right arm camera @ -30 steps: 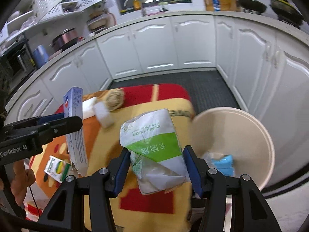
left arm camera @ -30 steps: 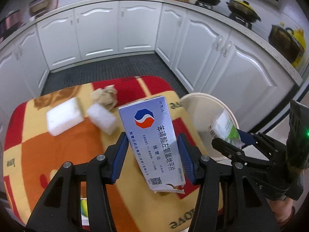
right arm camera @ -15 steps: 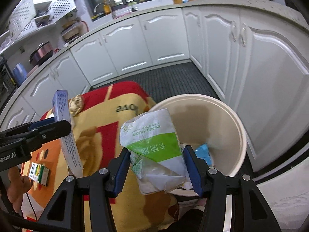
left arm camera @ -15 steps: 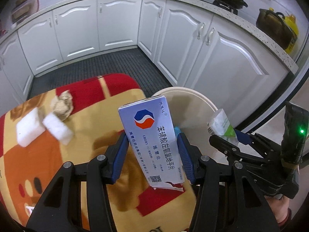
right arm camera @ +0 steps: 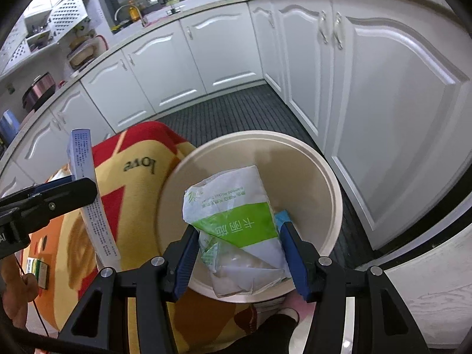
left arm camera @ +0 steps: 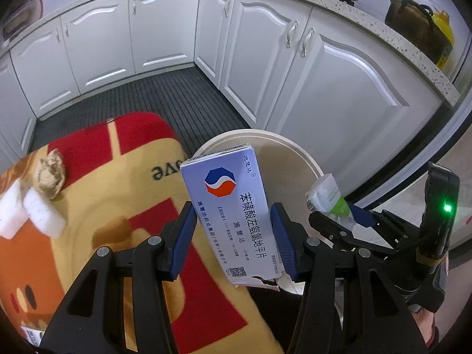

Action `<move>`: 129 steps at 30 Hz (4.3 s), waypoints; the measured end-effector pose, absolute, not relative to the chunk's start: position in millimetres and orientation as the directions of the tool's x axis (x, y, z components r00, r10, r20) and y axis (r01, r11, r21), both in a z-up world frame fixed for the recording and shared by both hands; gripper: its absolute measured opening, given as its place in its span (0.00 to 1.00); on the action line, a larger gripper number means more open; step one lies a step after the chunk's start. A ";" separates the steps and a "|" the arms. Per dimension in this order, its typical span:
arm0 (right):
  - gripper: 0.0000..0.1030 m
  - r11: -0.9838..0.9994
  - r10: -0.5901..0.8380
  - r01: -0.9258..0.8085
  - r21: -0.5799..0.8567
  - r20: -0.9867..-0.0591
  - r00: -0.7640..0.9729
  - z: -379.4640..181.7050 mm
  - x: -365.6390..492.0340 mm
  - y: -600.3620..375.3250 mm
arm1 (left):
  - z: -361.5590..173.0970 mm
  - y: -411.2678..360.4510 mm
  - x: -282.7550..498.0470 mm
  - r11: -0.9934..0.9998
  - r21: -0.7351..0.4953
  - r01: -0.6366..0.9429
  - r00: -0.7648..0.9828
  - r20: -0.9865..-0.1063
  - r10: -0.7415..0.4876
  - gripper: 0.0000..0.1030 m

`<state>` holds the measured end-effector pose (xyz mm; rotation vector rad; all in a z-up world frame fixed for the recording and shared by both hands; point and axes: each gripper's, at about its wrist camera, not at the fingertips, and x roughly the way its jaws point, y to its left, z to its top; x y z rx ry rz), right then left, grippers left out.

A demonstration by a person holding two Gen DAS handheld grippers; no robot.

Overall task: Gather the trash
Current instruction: 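Carry the medicine box and white-green pack over the white bucket, then open the left tool to drop the box while the right tool drops the pack, then move both open tools back over the table, then grasp the rainbow-printed medicine box with the left tool while the right tool grasps the white foam block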

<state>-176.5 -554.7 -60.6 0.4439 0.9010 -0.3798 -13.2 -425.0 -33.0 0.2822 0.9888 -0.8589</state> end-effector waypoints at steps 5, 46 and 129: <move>0.52 0.838 -0.138 0.508 0.199 -0.823 0.551 -68.3 -176.0 -562.2 | -39.7 -435.0 -13.5 0.646 -0.160 0.746 0.256 -0.827 -0.501 0.48; 0.72 0.822 -0.197 0.545 0.165 -0.816 0.544 -59.6 -172.8 -562.6 | -47.3 -414.1 -8.3 0.710 -0.189 0.679 0.305 -0.806 -0.507 0.63; 0.43 0.986 0.140 -0.006 0.164 -0.825 0.548 -64.4 52.3 -316.2 | -89.5 -11.0 108.6 0.975 -0.223 -0.020 0.425 -0.884 -0.194 0.65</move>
